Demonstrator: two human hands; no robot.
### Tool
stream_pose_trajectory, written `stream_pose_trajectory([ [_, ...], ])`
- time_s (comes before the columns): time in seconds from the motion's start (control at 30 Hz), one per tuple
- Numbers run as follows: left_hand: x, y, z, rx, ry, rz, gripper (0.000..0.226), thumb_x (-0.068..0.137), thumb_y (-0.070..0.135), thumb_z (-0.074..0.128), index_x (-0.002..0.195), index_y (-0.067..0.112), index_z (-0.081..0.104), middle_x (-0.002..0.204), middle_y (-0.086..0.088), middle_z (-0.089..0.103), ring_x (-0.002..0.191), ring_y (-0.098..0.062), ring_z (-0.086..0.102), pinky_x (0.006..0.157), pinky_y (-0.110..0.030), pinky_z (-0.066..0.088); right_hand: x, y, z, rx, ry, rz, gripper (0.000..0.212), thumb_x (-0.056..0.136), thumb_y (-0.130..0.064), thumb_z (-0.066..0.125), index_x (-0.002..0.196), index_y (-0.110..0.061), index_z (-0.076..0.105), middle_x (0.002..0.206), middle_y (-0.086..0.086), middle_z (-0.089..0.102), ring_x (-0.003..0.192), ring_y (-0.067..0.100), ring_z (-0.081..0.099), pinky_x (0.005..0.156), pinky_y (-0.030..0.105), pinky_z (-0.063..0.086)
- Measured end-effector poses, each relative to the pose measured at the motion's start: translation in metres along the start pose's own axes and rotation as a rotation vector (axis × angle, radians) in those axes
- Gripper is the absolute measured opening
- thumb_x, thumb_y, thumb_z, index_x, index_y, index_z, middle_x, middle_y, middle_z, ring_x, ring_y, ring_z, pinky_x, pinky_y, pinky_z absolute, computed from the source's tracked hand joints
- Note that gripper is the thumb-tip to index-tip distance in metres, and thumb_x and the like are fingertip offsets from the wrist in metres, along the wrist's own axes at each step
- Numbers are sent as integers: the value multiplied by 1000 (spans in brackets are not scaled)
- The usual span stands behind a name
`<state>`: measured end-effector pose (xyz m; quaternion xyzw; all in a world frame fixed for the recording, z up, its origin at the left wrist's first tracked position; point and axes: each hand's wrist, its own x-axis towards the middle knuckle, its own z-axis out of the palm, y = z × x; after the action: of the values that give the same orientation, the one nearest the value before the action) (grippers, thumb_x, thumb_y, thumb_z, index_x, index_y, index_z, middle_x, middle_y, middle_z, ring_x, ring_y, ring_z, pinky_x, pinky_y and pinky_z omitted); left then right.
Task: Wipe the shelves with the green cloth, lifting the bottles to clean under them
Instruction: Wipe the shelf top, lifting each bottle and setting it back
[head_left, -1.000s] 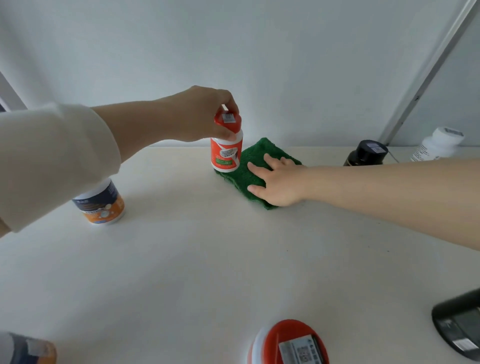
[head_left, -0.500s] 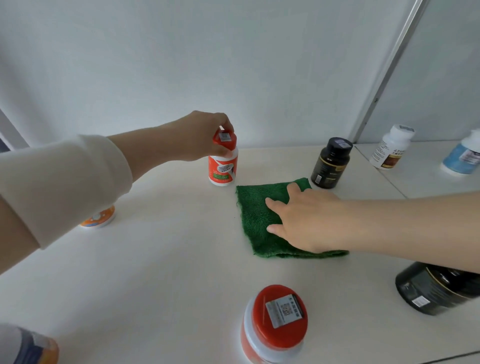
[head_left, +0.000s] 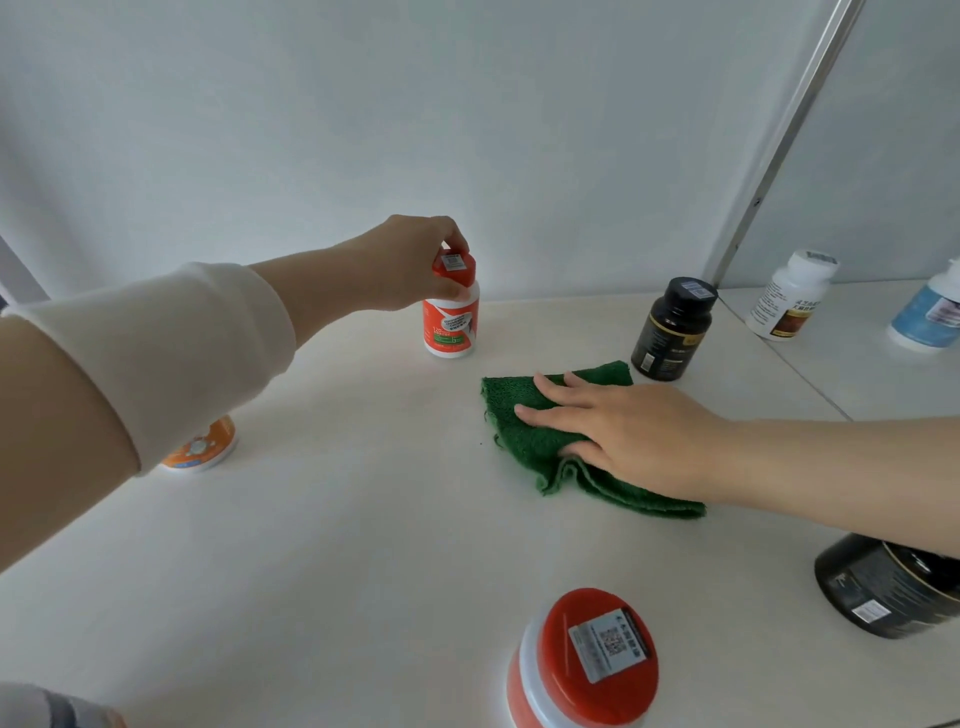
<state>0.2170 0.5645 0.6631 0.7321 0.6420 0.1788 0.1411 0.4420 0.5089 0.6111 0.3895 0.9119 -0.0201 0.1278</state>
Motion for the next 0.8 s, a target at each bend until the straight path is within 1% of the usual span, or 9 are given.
stream_pose_trajectory([
  [0.07, 0, -2, -3, -1, 7, 6, 40, 84, 26, 61, 122, 18, 51, 126, -6, 55, 96, -17, 47, 60, -24, 40, 2, -3, -3, 141, 144, 92, 40, 97, -36, 31, 137, -42, 30, 131, -2, 53, 116, 17, 53, 93, 35, 43],
  [0.1, -1, -2, -4, 1, 12, 5, 40, 84, 26, 61, 122, 18, 51, 126, -6, 55, 97, -17, 47, 67, -26, 40, 6, -5, -8, 259, 244, 167, 37, 97, -35, 34, 133, -36, 39, 96, -2, 62, 85, 15, 60, 81, 34, 46],
  [0.13, -1, -3, -6, 7, 17, 2, 40, 84, 26, 62, 122, 18, 51, 126, -6, 55, 96, -17, 46, 72, -27, 39, 13, -5, -13, 361, 346, 248, 33, 97, -33, 36, 128, -28, 45, 75, -3, 55, 66, 16, 53, 71, 32, 45],
  [0.17, -1, -4, -8, 13, 20, -1, 41, 84, 26, 62, 122, 18, 51, 126, -6, 55, 96, -17, 46, 74, -28, 37, 23, -3, -18, 440, 438, 330, 30, 96, -30, 38, 124, -22, 48, 71, -1, 53, 63, 19, 51, 67, 31, 44],
  [0.27, 2, -7, -12, 27, 26, -9, 41, 84, 26, 62, 122, 18, 51, 125, -7, 55, 95, -17, 46, 75, -28, 36, 63, 10, -30, 565, 583, 529, 28, 96, -23, 41, 118, -13, 54, 96, 9, 61, 87, 28, 57, 76, 34, 45],
  [0.4, 4, -10, -12, 42, 25, -10, 41, 84, 26, 61, 123, 18, 51, 126, -8, 55, 96, -18, 46, 75, -29, 36, 112, 18, -22, 546, 432, 589, 29, 96, -16, 40, 120, -6, 52, 116, 14, 59, 109, 30, 54, 81, 30, 41],
  [0.53, 3, -15, -11, 51, 18, -9, 41, 84, 28, 60, 123, 18, 50, 126, -7, 54, 97, -17, 45, 77, -29, 35, 117, 7, -2, 553, 342, 369, 45, 97, -18, 38, 142, -22, 31, 153, 2, 26, 139, 24, 28, 111, 31, 22],
  [0.67, 0, -18, -10, 58, 7, -20, 41, 84, 29, 61, 122, 18, 51, 124, -6, 54, 97, -17, 45, 75, -29, 37, 85, -1, 6, 591, 259, 96, 48, 95, -13, 42, 137, -35, 36, 150, -19, 27, 139, 4, 23, 111, 20, 17],
  [0.8, -2, -16, -7, 47, -15, -12, 41, 84, 28, 60, 122, 19, 50, 124, -7, 54, 97, -19, 46, 56, -25, 38, 40, -12, 10, 604, 76, -228, 53, 90, 2, 45, 131, -32, 45, 135, -32, 31, 129, -18, 22, 102, -5, 8],
])
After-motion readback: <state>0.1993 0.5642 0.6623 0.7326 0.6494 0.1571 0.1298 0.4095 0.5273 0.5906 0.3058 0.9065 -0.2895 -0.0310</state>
